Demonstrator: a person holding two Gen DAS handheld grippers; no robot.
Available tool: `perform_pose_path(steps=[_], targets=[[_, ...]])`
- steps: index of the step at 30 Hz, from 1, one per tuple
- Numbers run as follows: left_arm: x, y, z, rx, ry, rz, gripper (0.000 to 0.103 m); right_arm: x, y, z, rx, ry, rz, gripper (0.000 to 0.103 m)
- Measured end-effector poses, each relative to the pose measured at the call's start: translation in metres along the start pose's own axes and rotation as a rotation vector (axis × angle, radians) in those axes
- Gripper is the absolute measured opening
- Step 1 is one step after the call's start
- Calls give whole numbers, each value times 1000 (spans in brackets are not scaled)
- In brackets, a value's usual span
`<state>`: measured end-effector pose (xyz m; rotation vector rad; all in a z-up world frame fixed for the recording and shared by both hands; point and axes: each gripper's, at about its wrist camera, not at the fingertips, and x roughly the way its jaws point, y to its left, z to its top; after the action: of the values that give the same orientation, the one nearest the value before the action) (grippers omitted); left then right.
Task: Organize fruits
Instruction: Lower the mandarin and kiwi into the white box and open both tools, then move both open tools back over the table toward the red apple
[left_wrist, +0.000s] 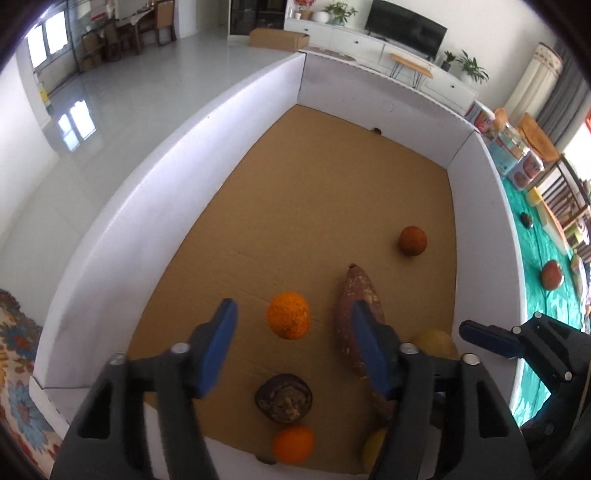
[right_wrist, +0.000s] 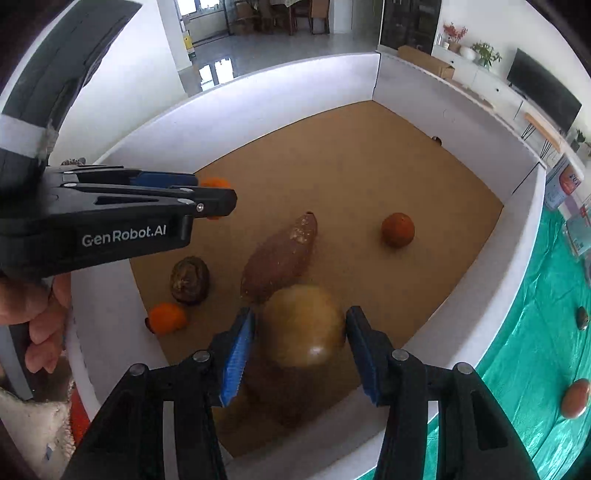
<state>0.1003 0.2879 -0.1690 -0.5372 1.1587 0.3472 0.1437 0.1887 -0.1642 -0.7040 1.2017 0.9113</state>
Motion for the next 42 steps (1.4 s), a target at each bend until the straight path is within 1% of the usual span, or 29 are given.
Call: perform_pose_path(steps=[1, 3, 4, 6, 8, 9, 10, 11, 12, 14, 16, 18, 20, 22, 23, 25, 27, 28, 30, 31, 34, 36, 38, 40, 41, 42], targets=[[-2, -3, 0, 4, -12, 2, 78, -4, -2, 0, 13, -12, 12, 63], [-8, -6, 1, -4, -21, -13, 78, -17, -12, 1, 41, -50, 26, 63], [-14, -9, 1, -12, -37, -31, 78, -28, -18, 0, 52, -80, 28, 63], [-31, -21, 5, -9, -94, -65, 78, -55, -33, -5, 69, -151, 21, 65], [-54, -38, 8, 16, -157, -75, 79, -86, -53, -16, 86, -234, -7, 78], [-65, -50, 8, 29, -187, -85, 79, -101, -64, -23, 95, -272, -29, 82], [-75, -62, 9, 44, -213, -104, 82, -115, -77, -33, 105, -307, -57, 88], [-86, -77, 10, 60, -237, -128, 84, -128, -90, -44, 115, -333, -86, 91], [-95, -92, 9, 80, -257, -154, 84, -138, -104, -56, 128, -350, -117, 92], [-110, -127, 5, 131, -289, -208, 86, -152, -136, -87, 166, -361, -180, 93], [-117, -165, -2, 184, -303, -260, 88, -160, -168, -126, 222, -355, -235, 93], [-116, -204, -16, 233, -302, -319, 88, -158, -205, -169, 289, -325, -272, 94], [-103, -246, -34, 302, -256, -364, 89, -146, -241, -220, 366, -260, -321, 94], [-80, -284, -55, 365, -189, -379, 89, -136, -273, -269, 440, -203, -393, 94], [-69, -301, -67, 388, -162, -387, 89, -135, -286, -294, 478, -189, -430, 94], [-45, -326, -90, 417, -118, -399, 89, -141, -306, -337, 553, -190, -476, 94], [-22, -345, -112, 440, -86, -392, 89, -153, -318, -371, 628, -207, -491, 94], [-9, -351, -119, 453, -76, -377, 89, -157, -324, -383, 664, -214, -492, 94], [6, -357, -134, 478, -61, -329, 89, -161, -331, -402, 716, -221, -492, 94], [15, -358, -137, 486, -59, -306, 89, -161, -334, -407, 732, -224, -494, 94], [31, -355, -138, 499, -79, -252, 89, -157, -338, -416, 765, -236, -497, 94], [36, -351, -136, 502, -99, -226, 89, -152, -345, -418, 792, -232, -481, 94], [41, -345, -134, 495, -112, -210, 89, -151, -349, -419, 816, -242, -472, 94], [52, -343, -131, 481, -113, -199, 89, -148, -351, -421, 833, -226, -466, 95], [51, -341, -132, 483, -140, -187, 89, -148, -350, -421, 832, -226, -470, 96], [54, -343, -132, 483, -142, -176, 89, -146, -351, -420, 831, -218, -472, 97]])
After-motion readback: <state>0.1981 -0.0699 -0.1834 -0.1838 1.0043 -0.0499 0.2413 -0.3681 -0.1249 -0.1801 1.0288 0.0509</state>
